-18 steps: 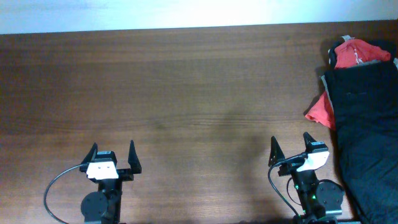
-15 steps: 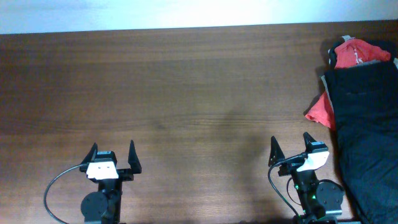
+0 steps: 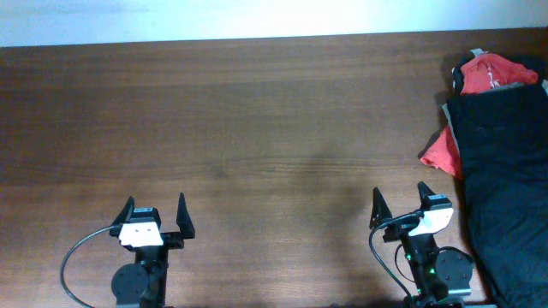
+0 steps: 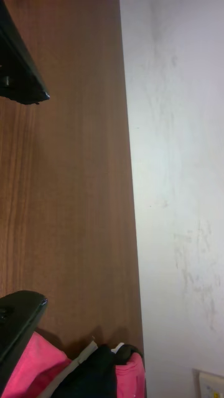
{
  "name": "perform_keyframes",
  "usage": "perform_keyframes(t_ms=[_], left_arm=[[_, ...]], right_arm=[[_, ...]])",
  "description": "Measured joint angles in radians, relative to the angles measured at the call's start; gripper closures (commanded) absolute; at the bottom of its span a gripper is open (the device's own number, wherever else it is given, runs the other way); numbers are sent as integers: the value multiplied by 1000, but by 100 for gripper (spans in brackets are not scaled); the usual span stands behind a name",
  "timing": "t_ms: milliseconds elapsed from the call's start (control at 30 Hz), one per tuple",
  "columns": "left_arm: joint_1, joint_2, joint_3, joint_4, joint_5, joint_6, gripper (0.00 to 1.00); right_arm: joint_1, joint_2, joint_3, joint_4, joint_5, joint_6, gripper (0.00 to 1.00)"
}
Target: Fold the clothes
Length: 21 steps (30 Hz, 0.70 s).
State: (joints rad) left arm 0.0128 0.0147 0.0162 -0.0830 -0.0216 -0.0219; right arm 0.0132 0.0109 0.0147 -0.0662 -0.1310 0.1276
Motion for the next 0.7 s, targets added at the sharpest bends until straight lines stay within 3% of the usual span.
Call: perform_keyframes(t_ms=[633,700], left_arm=[[0,0,0,0,0,0,1],[0,0,0,0,0,0,1]], right_arm=[[0,0,0,3,0,1,1],[0,0,-3,49,-26,50,1]])
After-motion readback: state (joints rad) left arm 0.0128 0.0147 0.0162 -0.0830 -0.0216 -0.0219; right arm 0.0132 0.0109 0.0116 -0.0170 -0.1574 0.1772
